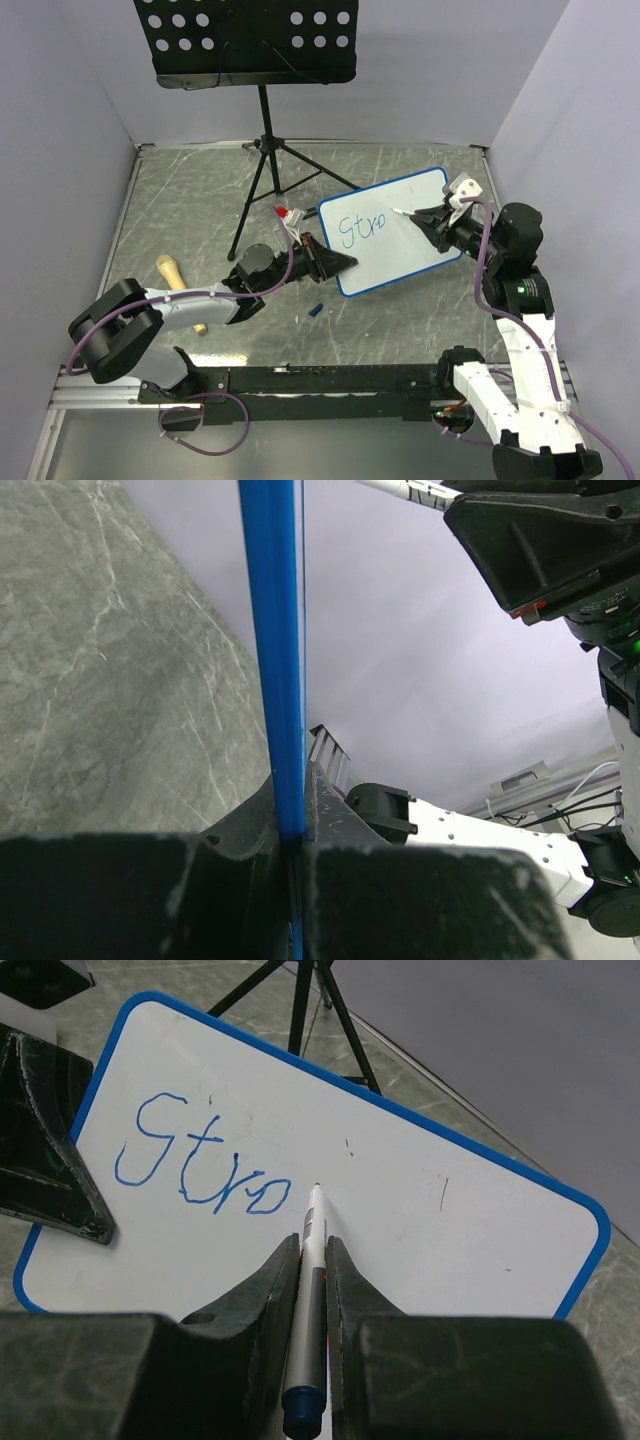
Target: Write a sentence on the whiteboard
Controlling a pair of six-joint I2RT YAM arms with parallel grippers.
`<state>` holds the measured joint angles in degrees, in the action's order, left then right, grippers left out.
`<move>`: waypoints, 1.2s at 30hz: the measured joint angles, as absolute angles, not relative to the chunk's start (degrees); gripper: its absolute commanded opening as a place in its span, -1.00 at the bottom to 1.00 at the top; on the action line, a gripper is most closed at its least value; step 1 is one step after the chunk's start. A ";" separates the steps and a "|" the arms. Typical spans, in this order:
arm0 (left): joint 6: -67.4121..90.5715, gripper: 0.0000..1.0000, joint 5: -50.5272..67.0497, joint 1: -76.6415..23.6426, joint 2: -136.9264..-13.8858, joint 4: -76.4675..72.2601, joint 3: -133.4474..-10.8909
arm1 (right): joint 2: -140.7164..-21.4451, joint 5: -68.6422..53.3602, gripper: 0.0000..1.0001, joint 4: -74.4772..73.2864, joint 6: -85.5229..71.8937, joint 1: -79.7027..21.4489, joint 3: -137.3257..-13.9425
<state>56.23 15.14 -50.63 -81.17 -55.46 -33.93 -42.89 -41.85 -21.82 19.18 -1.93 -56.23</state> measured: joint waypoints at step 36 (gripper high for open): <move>56.25 -0.98 13.67 -50.04 -80.93 -55.81 -33.93 | -43.42 -45.15 -1.00 -26.13 22.59 -1.45 -54.63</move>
<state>56.25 13.67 -50.04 -80.93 -55.81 -33.93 -43.42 -45.15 -26.13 22.59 -1.45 -54.63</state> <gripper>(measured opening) 0.073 0.190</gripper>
